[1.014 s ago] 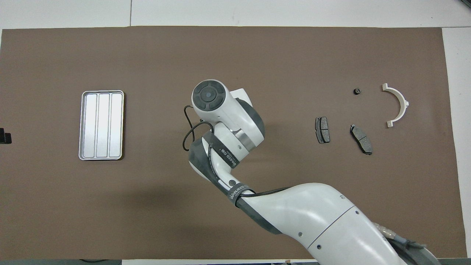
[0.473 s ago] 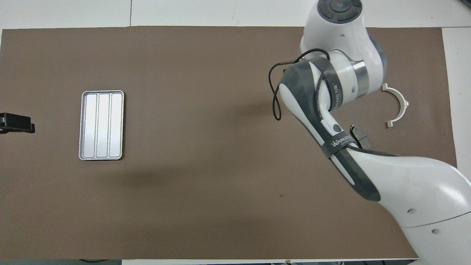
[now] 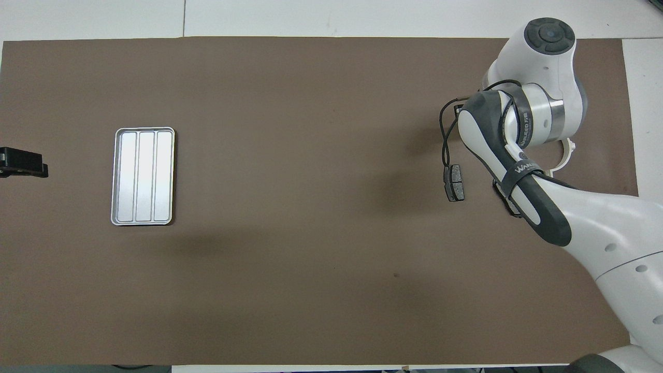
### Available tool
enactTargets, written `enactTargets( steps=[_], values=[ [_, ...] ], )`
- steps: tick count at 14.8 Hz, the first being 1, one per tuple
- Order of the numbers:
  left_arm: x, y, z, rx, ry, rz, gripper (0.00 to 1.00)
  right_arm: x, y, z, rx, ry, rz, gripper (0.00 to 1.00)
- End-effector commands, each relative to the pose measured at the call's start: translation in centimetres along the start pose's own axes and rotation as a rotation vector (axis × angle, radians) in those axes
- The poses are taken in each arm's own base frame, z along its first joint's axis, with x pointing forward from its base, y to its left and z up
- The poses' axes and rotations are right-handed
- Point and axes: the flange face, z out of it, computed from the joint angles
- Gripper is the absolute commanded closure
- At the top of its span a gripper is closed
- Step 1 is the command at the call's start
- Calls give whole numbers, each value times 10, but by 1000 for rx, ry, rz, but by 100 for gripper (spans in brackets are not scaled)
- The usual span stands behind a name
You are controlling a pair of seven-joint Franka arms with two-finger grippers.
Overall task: Place bearing gear from tray to pile
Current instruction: 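Carry the ring beside the first ring and open the right gripper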
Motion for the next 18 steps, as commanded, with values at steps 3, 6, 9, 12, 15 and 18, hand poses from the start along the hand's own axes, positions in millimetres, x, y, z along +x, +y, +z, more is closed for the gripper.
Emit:
enactTargets(
  steps=[3, 6, 9, 12, 15, 18],
  values=[
    [-12, 0, 1, -11, -74, 14, 0, -14, 0, 29, 0, 33, -23, 100],
    [-16, 3, 0, -10, -100, 19, 0, -15, -2, 29, 0, 26, -22, 96],
    [-17, 5, -2, -10, -97, 22, 0, -18, -5, 12, -3, 30, -18, 0],
    [-19, 2, -2, -22, -100, 17, 0, -19, 0, -9, -6, 48, -12, 0],
    [-25, 3, -2, -37, -132, 16, 0, -22, 4, -23, -9, 53, -10, 0],
    [-21, 23, -6, -84, -110, 31, 0, -23, 8, -35, -11, 68, -11, 0]
  ],
)
